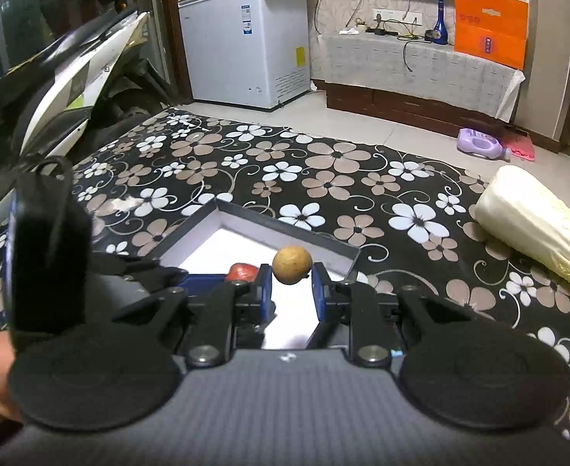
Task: Organize fruits
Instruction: 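Grasp the red apple in the tray with the left tool while the right tool holds the yellow fruit, then carry the red apple and yellow fruit in both tools over the blue plate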
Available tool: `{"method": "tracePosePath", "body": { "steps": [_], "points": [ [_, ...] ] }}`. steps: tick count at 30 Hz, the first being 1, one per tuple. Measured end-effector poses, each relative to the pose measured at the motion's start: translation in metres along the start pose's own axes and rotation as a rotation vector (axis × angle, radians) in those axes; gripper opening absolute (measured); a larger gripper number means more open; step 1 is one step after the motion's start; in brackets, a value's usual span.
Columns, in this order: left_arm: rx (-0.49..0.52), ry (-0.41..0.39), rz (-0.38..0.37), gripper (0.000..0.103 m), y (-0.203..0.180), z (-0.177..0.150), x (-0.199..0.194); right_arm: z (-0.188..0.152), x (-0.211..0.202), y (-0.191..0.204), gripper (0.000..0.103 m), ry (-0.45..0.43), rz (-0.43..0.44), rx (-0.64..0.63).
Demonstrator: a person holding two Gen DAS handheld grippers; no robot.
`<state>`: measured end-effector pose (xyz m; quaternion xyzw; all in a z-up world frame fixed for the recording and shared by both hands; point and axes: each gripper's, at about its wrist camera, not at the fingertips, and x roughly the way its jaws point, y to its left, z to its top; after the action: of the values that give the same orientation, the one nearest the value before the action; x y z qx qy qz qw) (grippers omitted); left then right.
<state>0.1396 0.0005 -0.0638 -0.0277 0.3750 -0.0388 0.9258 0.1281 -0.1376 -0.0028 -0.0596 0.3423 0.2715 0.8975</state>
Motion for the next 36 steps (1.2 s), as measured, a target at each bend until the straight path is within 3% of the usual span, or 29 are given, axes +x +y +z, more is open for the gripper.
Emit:
{"method": "tracePosePath", "body": {
  "steps": [3,36],
  "points": [
    [0.000,-0.005,0.013,0.037,-0.001,-0.001,0.000,-0.003,-0.006,0.001,0.025,-0.003,0.000,0.002],
    [0.052,-0.017,0.059,0.037,0.001,-0.005,-0.049,-0.032,-0.058,0.022,0.025,-0.085,0.011,0.113]
  ]
}}
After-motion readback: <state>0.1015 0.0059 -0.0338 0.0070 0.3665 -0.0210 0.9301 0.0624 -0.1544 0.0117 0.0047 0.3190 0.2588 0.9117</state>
